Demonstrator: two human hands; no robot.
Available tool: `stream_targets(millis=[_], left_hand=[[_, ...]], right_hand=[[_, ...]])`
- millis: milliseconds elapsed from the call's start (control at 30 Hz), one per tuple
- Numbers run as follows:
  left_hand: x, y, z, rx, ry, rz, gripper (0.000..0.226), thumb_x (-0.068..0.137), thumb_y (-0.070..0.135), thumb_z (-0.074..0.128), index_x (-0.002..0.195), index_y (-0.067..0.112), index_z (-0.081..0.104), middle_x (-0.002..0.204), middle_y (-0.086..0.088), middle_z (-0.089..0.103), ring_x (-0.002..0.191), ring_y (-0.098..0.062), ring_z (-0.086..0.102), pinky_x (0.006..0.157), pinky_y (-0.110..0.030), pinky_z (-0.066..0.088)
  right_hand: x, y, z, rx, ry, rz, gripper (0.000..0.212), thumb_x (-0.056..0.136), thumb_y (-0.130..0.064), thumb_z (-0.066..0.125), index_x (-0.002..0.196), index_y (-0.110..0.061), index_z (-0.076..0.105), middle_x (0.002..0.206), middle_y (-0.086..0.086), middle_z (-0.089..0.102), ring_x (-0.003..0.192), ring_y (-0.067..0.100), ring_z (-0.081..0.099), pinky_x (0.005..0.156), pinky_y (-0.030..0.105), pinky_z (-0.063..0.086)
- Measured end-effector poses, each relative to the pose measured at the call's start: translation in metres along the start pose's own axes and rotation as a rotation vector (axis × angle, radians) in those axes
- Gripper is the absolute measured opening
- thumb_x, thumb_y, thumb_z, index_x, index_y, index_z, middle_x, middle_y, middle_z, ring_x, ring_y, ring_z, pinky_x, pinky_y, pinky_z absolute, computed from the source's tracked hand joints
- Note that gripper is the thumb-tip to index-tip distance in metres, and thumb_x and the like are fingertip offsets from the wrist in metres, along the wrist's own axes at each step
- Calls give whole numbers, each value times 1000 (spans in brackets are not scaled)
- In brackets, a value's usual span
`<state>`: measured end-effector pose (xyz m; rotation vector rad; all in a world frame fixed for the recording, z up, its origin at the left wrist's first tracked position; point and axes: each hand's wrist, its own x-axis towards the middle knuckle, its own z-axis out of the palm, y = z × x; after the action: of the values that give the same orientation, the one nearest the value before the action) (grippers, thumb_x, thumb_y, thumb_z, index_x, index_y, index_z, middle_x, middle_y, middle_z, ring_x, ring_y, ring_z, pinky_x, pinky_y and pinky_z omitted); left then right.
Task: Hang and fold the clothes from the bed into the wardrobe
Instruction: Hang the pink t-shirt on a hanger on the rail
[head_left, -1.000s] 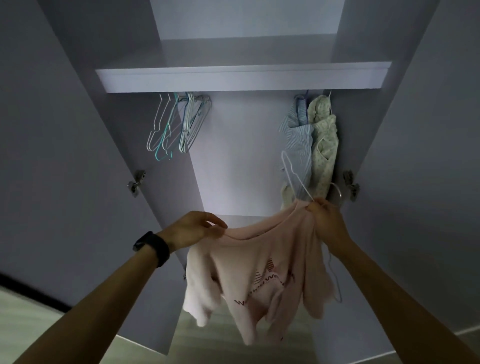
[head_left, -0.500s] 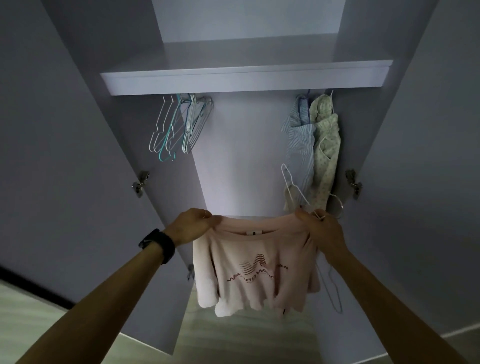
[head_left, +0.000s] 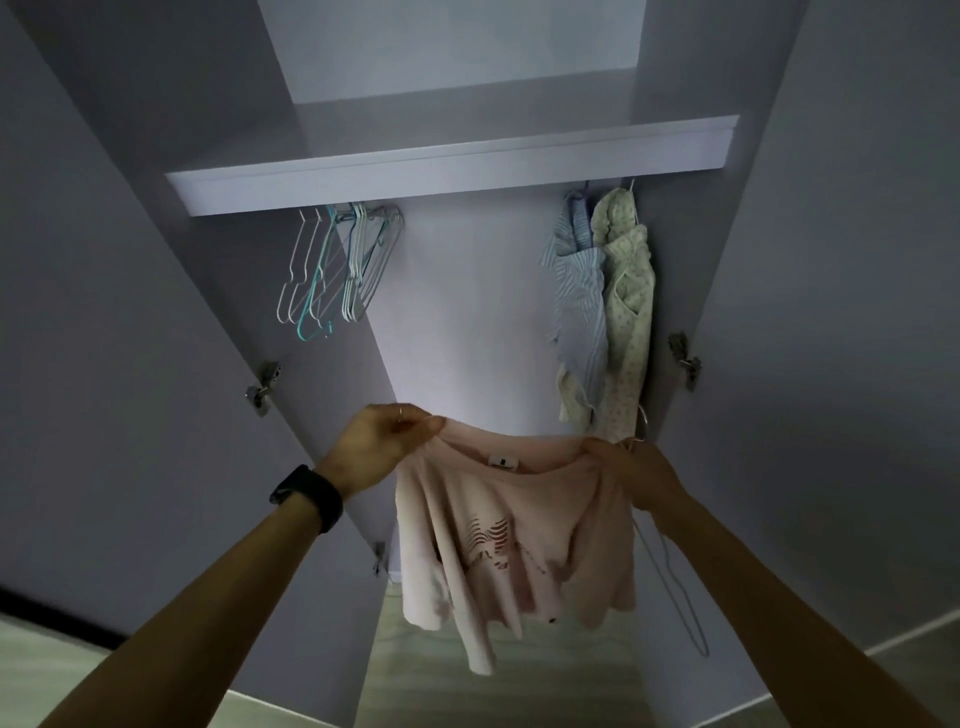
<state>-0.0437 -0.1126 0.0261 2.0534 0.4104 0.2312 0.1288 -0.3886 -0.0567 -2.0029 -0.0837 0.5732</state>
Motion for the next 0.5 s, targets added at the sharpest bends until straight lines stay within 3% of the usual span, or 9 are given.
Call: stream_targets(millis=[67, 133, 233, 300, 367, 500], left_hand=[[8, 14, 5, 26, 50, 64, 16, 88, 37, 73, 87, 23, 78, 85, 12, 75, 77, -3, 64, 76, -16, 46], [15, 30, 9, 68, 50, 113, 14, 88, 38, 73, 89, 25, 78, 89, 14, 75, 79, -2, 65, 76, -15, 45], [25, 54, 11, 101, 0, 158, 10, 89, 34, 74, 89, 25, 79, 92, 15, 76, 88, -3, 68, 82, -20, 46], [29, 66, 10, 117, -20, 174, 9, 89, 31, 74, 89, 25, 80, 92, 13, 76, 89, -5, 68, 83, -22, 45], [32, 79, 9, 131, -22, 175, 7, 88, 31, 75, 89, 27, 80, 91, 14, 76, 87, -2, 67, 83, -20, 44], [30, 101, 6, 127, -16, 178, 6, 88, 28, 76, 90, 27, 81, 92, 14, 76, 92, -8, 69, 90, -28, 49]], right_hand=[[-3, -7, -5, -48, 53, -55, 45, 90, -68, 49, 73, -28, 57, 85, -1, 62, 83, 21, 60, 73, 34, 46], [-12, -26, -12, 58, 187, -109, 49, 98, -63, 32, 79, -29, 61, 87, 0, 62, 87, 23, 58, 83, 40, 46], [-30, -72, -26, 538, 366, -131, 51, 101, -52, 42, 62, -21, 51, 55, -7, 49, 54, 15, 48, 56, 31, 39], [-48, -108, -37, 875, 321, -161, 51, 97, -44, 53, 52, -25, 40, 46, -9, 34, 38, 9, 28, 41, 24, 25], [-65, -140, -47, 1111, 215, -203, 54, 95, -38, 55, 45, -27, 36, 47, -9, 26, 38, 8, 17, 35, 21, 16], [-81, -180, -50, 1327, 83, -318, 48, 96, -30, 46, 50, -26, 33, 48, -8, 23, 42, 9, 13, 34, 22, 13]])
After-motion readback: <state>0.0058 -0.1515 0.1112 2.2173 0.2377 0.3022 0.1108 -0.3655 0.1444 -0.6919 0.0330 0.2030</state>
